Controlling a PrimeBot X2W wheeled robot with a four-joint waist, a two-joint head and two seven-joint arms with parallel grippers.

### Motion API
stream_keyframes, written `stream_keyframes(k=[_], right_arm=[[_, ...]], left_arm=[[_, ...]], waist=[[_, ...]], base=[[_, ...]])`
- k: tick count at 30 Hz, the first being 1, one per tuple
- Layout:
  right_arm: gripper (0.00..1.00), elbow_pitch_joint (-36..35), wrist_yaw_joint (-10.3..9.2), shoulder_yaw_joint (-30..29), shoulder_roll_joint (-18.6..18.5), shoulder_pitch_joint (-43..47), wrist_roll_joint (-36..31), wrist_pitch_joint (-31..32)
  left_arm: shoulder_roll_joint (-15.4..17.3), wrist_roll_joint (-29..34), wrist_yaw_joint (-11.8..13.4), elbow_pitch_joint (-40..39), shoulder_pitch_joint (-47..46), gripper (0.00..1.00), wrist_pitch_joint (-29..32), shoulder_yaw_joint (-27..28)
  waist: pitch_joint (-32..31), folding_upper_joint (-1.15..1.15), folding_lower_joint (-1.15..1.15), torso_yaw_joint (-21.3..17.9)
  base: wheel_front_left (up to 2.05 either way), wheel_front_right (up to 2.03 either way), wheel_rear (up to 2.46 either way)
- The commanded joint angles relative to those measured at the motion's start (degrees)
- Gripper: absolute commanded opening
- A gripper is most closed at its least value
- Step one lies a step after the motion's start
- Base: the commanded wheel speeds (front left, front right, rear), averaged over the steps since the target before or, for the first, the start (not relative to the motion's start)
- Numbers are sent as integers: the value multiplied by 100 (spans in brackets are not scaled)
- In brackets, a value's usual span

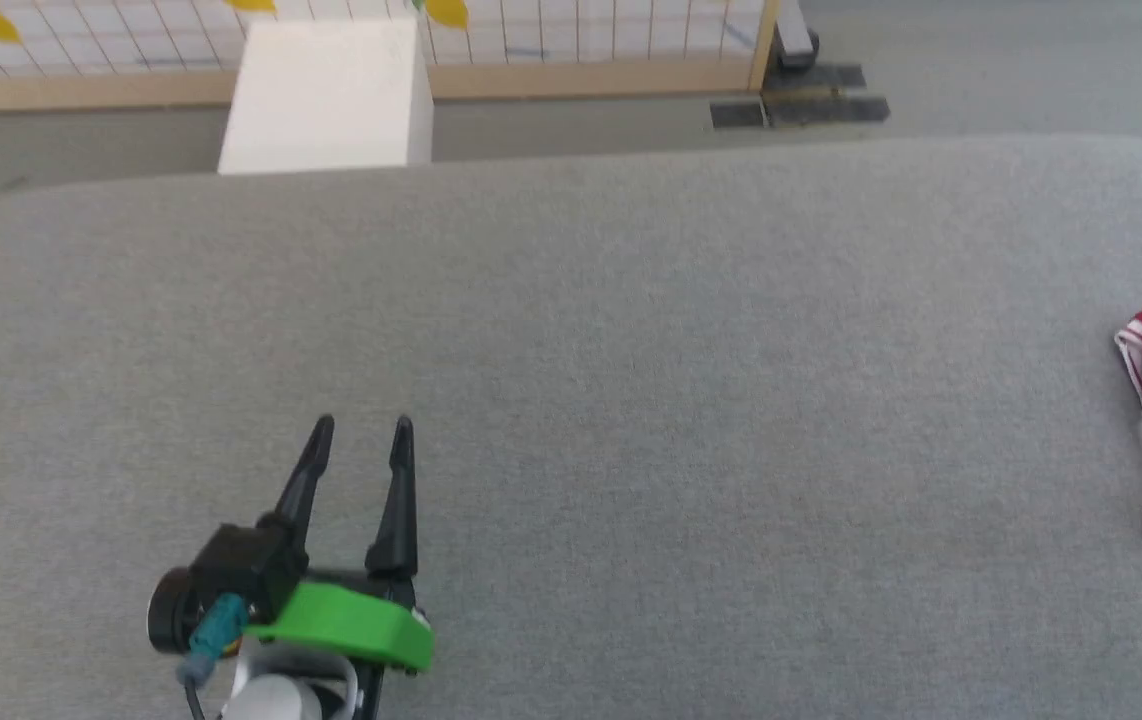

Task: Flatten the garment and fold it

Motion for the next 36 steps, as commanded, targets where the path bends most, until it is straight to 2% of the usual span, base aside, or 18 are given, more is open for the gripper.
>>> stream_keyframes(k=[1, 7, 10, 13, 21, 30, 31, 36], right_arm=[[100, -151, -10, -23, 175, 226, 31, -59], [100, -656, -10, -58, 970, 1194, 30, -139], [100, -676, -10, 1, 1320, 1613, 59, -150], [100, -501, -10, 195, 1497, 2002, -7, -238], [100, -220, -10, 223, 1799, 2458, -88, -487], [100, -66, -10, 256, 1846, 2436, -150, -535], [0, -70, -1, 255, 1818, 2428, -98, -501], [0, -75, 0, 260, 1817, 2423, -104, -484]], left_arm=[[23, 131, 13, -39, 164, 100, -21, -4], [26, 200, 51, -70, 456, 100, -21, 62], [24, 219, 108, -104, 582, 100, -21, 79], [22, 231, 142, -132, 704, 100, -21, 66], [18, 197, 224, -86, 985, 100, -21, -19], [17, 159, 260, 51, 1028, 100, -21, -85], [10, 162, 232, 45, 969, 0, 0, -88], [9, 169, 235, 42, 959, 0, 24, -84]], waist=[[-342, 0, 0, 181], [-552, 0, 0, 361], [-620, 0, 0, 406], [-678, 0, 0, 442], [-797, 0, 0, 510], [-831, 0, 0, 532], [-830, 0, 0, 531], [-826, 0, 0, 533]], base=[[0, 0, 0], [0, 0, 0], [0, 0, 0], [0, 0, 0], [0, 0, 0], [0, 0, 0], [0, 0, 0], [0, 0, 0]])
